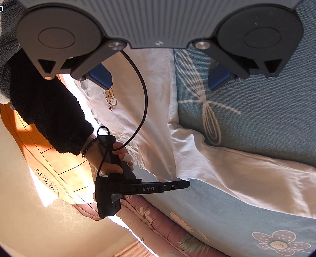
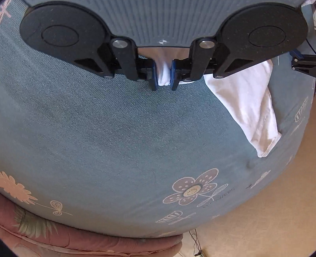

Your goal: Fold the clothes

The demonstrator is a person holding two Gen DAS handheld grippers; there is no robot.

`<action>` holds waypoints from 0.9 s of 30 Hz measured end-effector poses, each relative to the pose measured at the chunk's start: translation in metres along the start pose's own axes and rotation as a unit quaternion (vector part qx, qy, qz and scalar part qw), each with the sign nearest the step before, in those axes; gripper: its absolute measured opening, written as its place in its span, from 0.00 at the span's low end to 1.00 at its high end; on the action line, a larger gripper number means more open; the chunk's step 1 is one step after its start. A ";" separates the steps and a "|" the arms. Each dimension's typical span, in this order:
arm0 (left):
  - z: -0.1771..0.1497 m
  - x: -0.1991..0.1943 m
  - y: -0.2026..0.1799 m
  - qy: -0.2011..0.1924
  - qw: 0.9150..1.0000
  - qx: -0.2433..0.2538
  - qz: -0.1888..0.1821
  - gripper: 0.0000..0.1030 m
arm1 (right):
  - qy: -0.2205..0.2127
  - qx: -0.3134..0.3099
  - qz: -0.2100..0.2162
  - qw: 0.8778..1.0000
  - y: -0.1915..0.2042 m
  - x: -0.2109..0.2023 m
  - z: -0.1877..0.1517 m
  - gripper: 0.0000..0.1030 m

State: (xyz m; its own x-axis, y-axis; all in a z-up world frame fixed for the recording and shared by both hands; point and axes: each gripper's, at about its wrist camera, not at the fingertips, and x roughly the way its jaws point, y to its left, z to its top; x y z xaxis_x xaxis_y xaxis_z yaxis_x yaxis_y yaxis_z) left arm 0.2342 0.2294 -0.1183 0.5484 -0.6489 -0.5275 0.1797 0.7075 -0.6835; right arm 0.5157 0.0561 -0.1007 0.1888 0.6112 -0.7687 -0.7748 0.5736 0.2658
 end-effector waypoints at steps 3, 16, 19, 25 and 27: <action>-0.001 0.000 0.001 -0.001 1.000 -0.001 -0.002 0.99 | -0.044 0.034 -0.046 0.997 -0.010 -0.020 0.005 0.23; 0.002 0.004 0.001 0.002 1.000 0.004 0.000 0.99 | -0.001 0.109 -0.133 0.985 -0.003 -0.054 -0.053 0.48; 0.002 0.004 0.000 0.001 1.000 -0.004 0.006 0.99 | -0.020 0.080 -0.183 0.980 0.002 -0.023 -0.048 0.59; 0.006 0.002 -0.007 0.001 1.000 -0.015 0.026 0.99 | -0.051 0.091 -0.195 0.975 -0.006 -0.018 -0.022 0.63; 0.008 -0.004 -0.015 -0.007 1.000 -0.001 0.029 0.99 | -0.071 0.113 -0.180 0.975 -0.012 -0.044 -0.027 0.64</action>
State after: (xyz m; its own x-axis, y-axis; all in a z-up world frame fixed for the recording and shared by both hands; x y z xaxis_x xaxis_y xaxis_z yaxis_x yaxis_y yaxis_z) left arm 0.2359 0.2242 -0.1020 0.5694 -0.6023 -0.5595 0.1454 0.7436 -0.6526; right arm 0.5000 0.0075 -0.0854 0.5179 0.4089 -0.7514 -0.4936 0.8602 0.1279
